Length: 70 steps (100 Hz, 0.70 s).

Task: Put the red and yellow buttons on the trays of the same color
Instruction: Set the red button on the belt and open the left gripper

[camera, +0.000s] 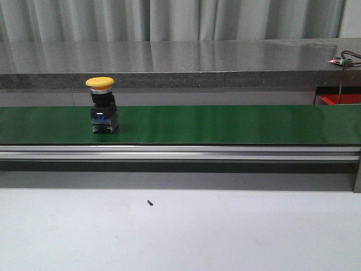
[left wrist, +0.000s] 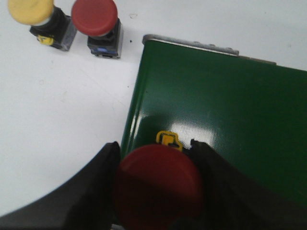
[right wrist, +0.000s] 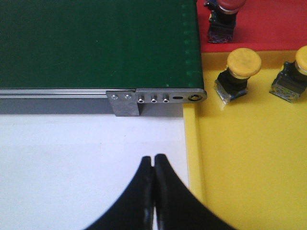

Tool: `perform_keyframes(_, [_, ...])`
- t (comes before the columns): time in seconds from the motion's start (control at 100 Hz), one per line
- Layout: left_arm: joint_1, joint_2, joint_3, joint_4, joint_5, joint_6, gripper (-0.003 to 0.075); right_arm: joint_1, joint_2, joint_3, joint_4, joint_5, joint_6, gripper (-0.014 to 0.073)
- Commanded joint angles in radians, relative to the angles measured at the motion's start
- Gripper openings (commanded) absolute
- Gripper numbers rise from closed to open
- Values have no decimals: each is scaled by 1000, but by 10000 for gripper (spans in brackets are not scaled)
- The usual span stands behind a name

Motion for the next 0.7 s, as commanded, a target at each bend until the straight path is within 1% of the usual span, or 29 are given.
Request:
perform_keyframes(0.0, [-10,-55,-7,-10,-69,-3,188,1,-2,-27,-2,-64,-5,-66])
perform_keyframes(0.15, [-13,-53,0,-10,-78,-2,195,1,-2,-27,-2,-64,-5,-66])
perform_keyframes(0.22, [-13,-53,0,-10,-78,25,221,1,-2,-27,-2,-64,-5,-66])
perform_keyframes(0.29, [-13,-53,0,-10,-76,28,291,1,-2,-27,-2,-64,-5,-66])
perform_keyframes(0.41, [-13,-53,0,-20,-69,28,454,1,-2,-27,-2,-64,-5,-66])
perform_keyframes(0.46, [-13,-53,0,-30,-72,28,487,1,-2,-27,-2,-64,-5,-66])
perform_keyframes(0.69, [-29,-93,0,-56,-80,29,489,1,-2,-27,-2,-64,-5,-66])
